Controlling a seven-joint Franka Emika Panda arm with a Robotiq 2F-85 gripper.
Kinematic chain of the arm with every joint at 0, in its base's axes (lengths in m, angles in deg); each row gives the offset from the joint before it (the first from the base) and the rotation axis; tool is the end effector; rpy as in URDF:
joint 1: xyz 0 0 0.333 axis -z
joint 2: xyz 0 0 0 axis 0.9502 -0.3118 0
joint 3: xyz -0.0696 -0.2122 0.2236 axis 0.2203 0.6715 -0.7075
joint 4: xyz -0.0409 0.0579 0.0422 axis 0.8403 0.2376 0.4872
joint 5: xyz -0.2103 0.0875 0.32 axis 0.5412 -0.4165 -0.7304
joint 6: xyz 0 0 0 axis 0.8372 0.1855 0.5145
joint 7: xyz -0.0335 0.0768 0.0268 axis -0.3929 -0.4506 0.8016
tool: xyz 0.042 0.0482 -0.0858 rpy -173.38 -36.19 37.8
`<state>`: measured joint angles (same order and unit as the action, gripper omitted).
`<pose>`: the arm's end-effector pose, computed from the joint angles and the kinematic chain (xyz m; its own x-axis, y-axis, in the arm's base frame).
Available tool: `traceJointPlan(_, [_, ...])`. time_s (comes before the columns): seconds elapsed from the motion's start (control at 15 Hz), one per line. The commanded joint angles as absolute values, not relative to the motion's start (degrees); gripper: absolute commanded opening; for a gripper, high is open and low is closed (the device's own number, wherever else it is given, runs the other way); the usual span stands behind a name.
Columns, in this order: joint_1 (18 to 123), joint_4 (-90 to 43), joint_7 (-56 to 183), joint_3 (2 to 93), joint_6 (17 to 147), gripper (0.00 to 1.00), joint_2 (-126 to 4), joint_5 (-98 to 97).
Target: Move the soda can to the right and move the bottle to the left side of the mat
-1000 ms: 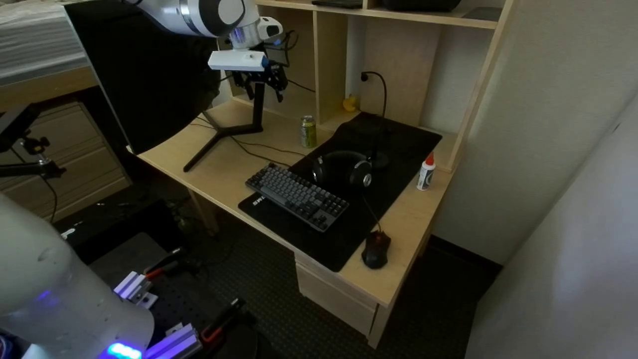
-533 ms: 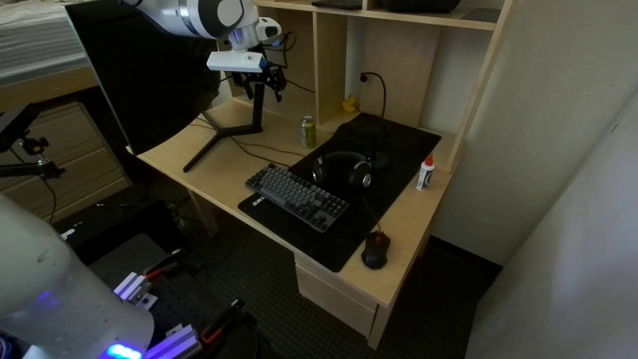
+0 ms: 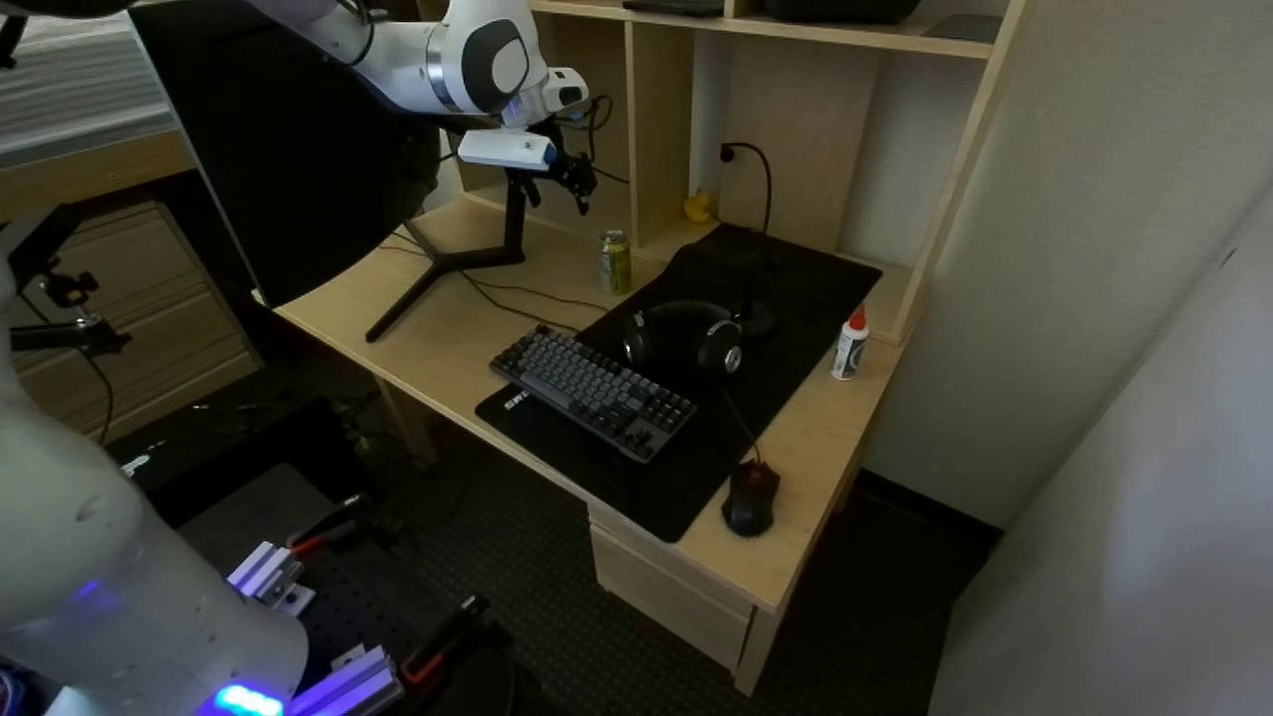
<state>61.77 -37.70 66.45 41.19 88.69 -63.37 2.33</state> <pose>0.6381 0.1392 0.3740 0.9303 0.2451 0.2730 0.2381 -0.9694 0.0592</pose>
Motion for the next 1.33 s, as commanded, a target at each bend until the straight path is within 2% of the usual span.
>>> traceJointPlan(0.0, [62.47,-37.66,66.23,40.42,88.51,1.0,-63.28,2.68])
traceJointPlan(0.33, [62.8,-30.62,63.61,40.72,87.43,1.0,-71.82,1.14])
traceJointPlan(0.8, [60.02,-9.52,57.77,42.71,84.08,1.0,-87.53,2.49])
traceJointPlan(0.87, [60.37,-8.03,57.99,42.0,83.47,1.0,-88.0,1.43])
traceJointPlan(0.93, [60.94,-14.56,59.06,41.84,86.43,1.0,-84.48,1.64])
traceJointPlan(1.27, [60.17,-8.3,57.7,42.26,84.32,1.0,-89.08,1.68])
